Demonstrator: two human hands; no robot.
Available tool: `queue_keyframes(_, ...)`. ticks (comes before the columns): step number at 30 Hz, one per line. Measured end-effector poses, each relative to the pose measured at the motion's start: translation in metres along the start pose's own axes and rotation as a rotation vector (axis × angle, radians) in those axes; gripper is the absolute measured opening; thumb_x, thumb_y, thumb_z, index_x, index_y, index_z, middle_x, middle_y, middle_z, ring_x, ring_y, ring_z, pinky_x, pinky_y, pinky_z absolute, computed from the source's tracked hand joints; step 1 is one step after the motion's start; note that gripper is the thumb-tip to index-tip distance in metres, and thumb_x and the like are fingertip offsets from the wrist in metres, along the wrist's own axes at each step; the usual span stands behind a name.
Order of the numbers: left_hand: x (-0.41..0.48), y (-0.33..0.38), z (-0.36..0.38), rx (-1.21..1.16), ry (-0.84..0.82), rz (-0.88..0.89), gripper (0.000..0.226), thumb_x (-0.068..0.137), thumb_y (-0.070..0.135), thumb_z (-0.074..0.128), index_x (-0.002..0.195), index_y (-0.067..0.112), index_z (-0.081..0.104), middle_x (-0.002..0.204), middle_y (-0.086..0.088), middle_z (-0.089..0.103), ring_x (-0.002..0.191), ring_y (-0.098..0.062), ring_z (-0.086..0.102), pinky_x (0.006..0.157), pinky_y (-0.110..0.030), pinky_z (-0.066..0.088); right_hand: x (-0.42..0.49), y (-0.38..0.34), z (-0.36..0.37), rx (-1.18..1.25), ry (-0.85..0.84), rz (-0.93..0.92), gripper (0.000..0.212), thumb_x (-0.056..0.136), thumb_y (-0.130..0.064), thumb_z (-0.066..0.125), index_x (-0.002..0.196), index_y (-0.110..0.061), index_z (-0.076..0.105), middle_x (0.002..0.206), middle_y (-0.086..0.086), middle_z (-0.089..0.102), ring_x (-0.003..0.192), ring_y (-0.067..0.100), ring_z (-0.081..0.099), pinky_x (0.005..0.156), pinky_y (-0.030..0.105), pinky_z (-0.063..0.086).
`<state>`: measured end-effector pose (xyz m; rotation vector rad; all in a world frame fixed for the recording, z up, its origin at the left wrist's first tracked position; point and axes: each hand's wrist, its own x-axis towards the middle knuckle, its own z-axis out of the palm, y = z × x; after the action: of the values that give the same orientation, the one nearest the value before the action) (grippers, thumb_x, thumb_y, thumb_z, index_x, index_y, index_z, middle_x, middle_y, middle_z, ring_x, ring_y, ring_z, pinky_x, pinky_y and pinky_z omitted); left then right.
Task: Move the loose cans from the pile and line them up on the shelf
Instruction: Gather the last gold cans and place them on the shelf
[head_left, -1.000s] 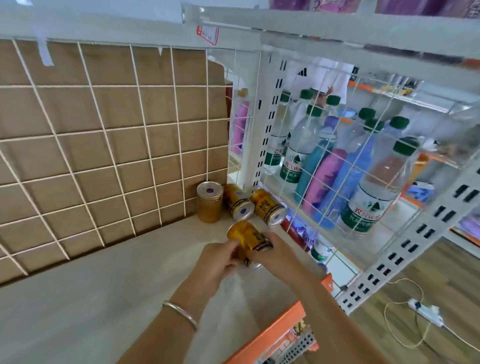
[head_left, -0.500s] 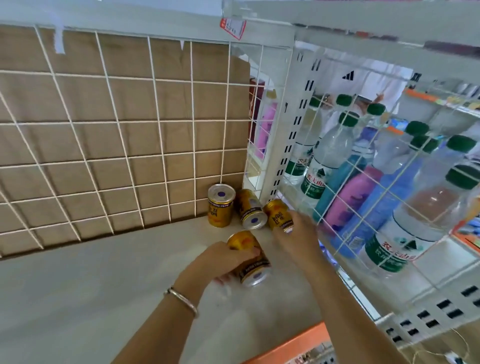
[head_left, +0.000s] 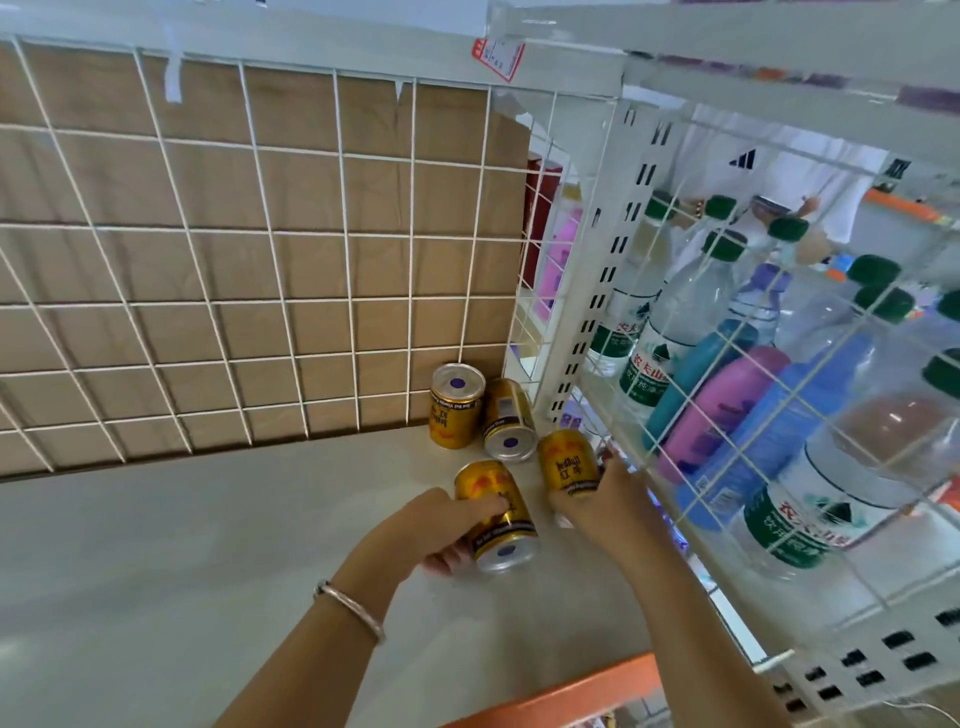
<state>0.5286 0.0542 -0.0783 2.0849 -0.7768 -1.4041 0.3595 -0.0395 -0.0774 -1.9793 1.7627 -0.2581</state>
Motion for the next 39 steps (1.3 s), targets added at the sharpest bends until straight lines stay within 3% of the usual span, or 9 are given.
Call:
queue_keyframes(3,-0.002,0.004,0.005,0.031,-0.008,0.039,0.044,0.077,0.060,0.060,0.085,0.017,0.056,0.078,-0.006,0.065,0.068,-0.018,0.063,0.074,-0.029,0.056,-0.013,0.008,-0.012,-0.012,-0.169,-0.044,0.081,0.064,-0.057,0.070,0.130,-0.017,0.044,0.121,0.007,0.054,0.108,0.026,0.056,0.091,0.041,0.049)
queue_keyframes(7,-0.005,0.013,0.014,0.052,-0.013,0.110,0.040,0.074,0.063,0.063,0.075,0.024,0.056,0.089,-0.006,0.069,0.087,-0.023,0.069,0.082,-0.034,0.058,-0.017,-0.001,-0.021,0.010,-0.197,-0.061,0.066,0.073,-0.056,0.066,0.124,-0.017,0.049,0.114,0.005,0.058,0.105,0.023,0.057,0.092,0.041,0.049)
queue_keyframes(9,-0.003,0.012,0.013,-0.034,-0.010,0.097,0.040,0.071,0.059,0.068,0.080,0.021,0.059,0.089,-0.006,0.071,0.085,-0.021,0.070,0.081,-0.034,0.058,-0.015,-0.006,-0.019,0.202,-0.244,-0.012,0.059,0.078,-0.044,0.066,0.125,-0.013,0.049,0.108,0.004,0.058,0.099,0.022,0.058,0.088,0.039,0.050)
queue_keyframes(13,-0.008,0.002,0.013,-0.280,-0.023,0.052,0.042,0.070,0.043,0.077,0.093,0.011,0.063,0.092,-0.012,0.072,0.085,-0.022,0.071,0.083,-0.034,0.058,-0.018,-0.004,-0.015,0.468,-0.279,0.044,0.048,0.082,-0.028,0.066,0.123,-0.006,0.053,0.111,0.010,0.063,0.091,0.022,0.059,0.065,0.026,0.042)
queue_keyframes(17,-0.025,-0.016,0.013,-0.431,-0.096,0.146,0.029,0.075,0.023,0.076,0.100,0.014,0.064,0.097,-0.007,0.073,0.090,-0.017,0.069,0.078,-0.026,0.056,-0.024,0.004,-0.012,0.793,-0.402,0.114,0.020,0.081,-0.016,0.066,0.096,-0.003,0.063,0.083,0.016,0.069,0.077,0.028,0.067,0.073,0.039,0.051)
queue_keyframes(20,-0.038,-0.028,0.009,-0.511,-0.107,0.194,0.029,0.078,0.020,0.073,0.105,0.016,0.063,0.101,-0.004,0.072,0.094,-0.015,0.068,0.078,-0.023,0.055,-0.030,-0.001,-0.009,0.950,-0.492,0.097,0.010,0.084,-0.008,0.061,0.094,-0.004,0.061,0.073,0.013,0.068,0.068,0.024,0.065,0.065,0.034,0.051)
queue_keyframes(26,-0.069,-0.050,-0.014,-0.527,0.027,0.322,0.067,0.053,0.046,0.074,0.114,0.020,0.063,0.107,0.001,0.072,0.106,-0.017,0.064,0.090,-0.027,0.051,-0.045,-0.035,-0.002,1.111,-0.670,0.026,0.030,0.083,-0.002,0.060,0.111,-0.010,0.057,0.091,0.013,0.067,0.080,0.025,0.065,0.067,0.039,0.054)
queue_keyframes(30,-0.097,-0.072,-0.037,-0.511,0.136,0.370,0.065,0.053,0.050,0.070,0.111,0.021,0.065,0.108,-0.001,0.070,0.107,-0.019,0.063,0.095,-0.029,0.050,-0.063,-0.063,0.013,1.115,-0.768,-0.049,0.028,0.083,-0.004,0.057,0.110,-0.011,0.058,0.087,0.014,0.069,0.076,0.027,0.067,0.068,0.041,0.056)
queue_keyframes(39,-0.179,-0.153,-0.091,-0.678,0.347,0.346,0.064,0.049,0.047,0.071,0.105,0.016,0.068,0.094,-0.002,0.072,0.087,-0.011,0.065,0.079,-0.021,0.054,-0.153,-0.138,0.052,1.113,-0.958,-0.261,0.015,0.091,-0.003,0.044,0.096,-0.009,0.057,0.073,0.010,0.069,0.062,0.017,0.068,0.050,0.026,0.053)
